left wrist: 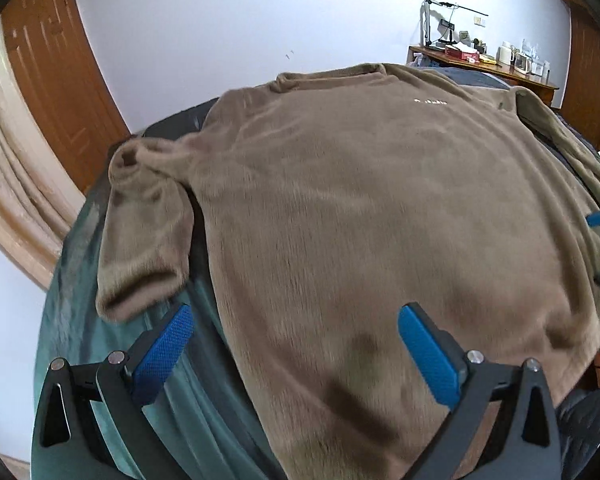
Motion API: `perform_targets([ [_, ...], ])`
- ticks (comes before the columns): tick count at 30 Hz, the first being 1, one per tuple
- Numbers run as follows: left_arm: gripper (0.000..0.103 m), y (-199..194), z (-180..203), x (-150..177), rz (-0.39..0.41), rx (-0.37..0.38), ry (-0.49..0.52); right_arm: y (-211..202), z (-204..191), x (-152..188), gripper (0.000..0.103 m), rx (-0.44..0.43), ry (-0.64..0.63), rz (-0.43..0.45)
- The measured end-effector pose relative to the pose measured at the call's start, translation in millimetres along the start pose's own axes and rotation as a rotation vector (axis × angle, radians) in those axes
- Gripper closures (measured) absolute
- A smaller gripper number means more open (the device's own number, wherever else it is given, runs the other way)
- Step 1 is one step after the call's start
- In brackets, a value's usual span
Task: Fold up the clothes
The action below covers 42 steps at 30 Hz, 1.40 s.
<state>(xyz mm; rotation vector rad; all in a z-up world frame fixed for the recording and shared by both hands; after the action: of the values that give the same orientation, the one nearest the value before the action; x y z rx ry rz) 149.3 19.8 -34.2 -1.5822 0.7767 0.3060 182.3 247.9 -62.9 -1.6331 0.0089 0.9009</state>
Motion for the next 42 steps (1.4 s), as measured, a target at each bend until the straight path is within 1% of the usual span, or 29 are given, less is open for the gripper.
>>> perform_targets([
  [3,0.000,12.6,-2.7,-14.5,-0.030,0.002,0.005,3.4,0.1,-3.8,0.009,-0.004,0.002,-0.037],
  [5,0.000,22.2,-4.2,-23.2,-0.053,0.002,0.010,4.5,-0.6,-5.0,0.009,0.000,0.003,-0.047],
  [10,0.000,55.2,-3.2,-33.8,-0.139,-0.008,0.039,5.0,3.1,-11.3,0.009,-0.003,0.010,-0.057],
  [13,0.000,66.1,-1.4,-42.8,-0.168,-0.006,0.061,-5.8,13.4,-22.7,0.009,0.024,0.004,-0.028],
  [18,0.000,79.1,-3.3,-67.6,-0.185,-0.003,0.096,-22.1,48.0,-62.3,0.009,0.067,0.026,0.053],
  [21,0.000,94.0,-10.9,-85.3,-0.216,0.005,0.084,-25.7,68.5,-88.2,0.009,0.078,0.044,0.086],
  [23,0.000,106.3,-19.6,-98.7,-0.241,0.014,0.057,-24.5,80.5,-109.7,0.009,0.083,0.047,0.095],
  [27,0.000,130.0,-44.7,-126.7,-0.270,0.038,-0.036,-11.3,98.3,-149.3,0.009,0.088,0.041,0.082],
  [29,0.000,141.0,-57.5,-143.4,-0.259,0.020,-0.062,-2.9,104.8,-169.7,0.009,0.104,0.020,0.071],
  [32,0.000,162.6,-75.2,-164.2,-0.252,-0.035,-0.072,8.0,115.7,-200.0,0.009,0.137,-0.023,0.071],
  [35,0.000,187.4,-91.4,-182.2,-0.262,-0.065,-0.095,27.0,136.1,-233.8,0.009,0.138,-0.002,0.079],
  [37,0.000,202.3,-103.0,-194.4,-0.260,-0.089,-0.110,42.5,149.7,-253.4,0.009,0.114,0.041,0.083],
  [40,0.000,215.8,-116.9,-210.9,-0.235,-0.120,-0.123,70.7,167.5,-279.0,0.009,0.071,0.102,0.086],
  [42,0.000,224.7,-124.8,-223.1,-0.217,-0.132,-0.130,94.1,179.9,-295.2,0.012,0.042,0.140,0.082],
])
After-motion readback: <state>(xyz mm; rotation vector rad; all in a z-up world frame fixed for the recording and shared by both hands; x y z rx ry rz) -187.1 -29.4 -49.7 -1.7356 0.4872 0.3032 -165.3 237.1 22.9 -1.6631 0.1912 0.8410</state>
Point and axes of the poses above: each gripper's, at about its wrist camera, not at the fingertips, and y roughly the way its jaws point, z to its right, x to its underside, the point moved 7 cm from there along y, roughly the way its jaws point, and after that the axes turned 2 degrees about y, right-handed, at the moved point
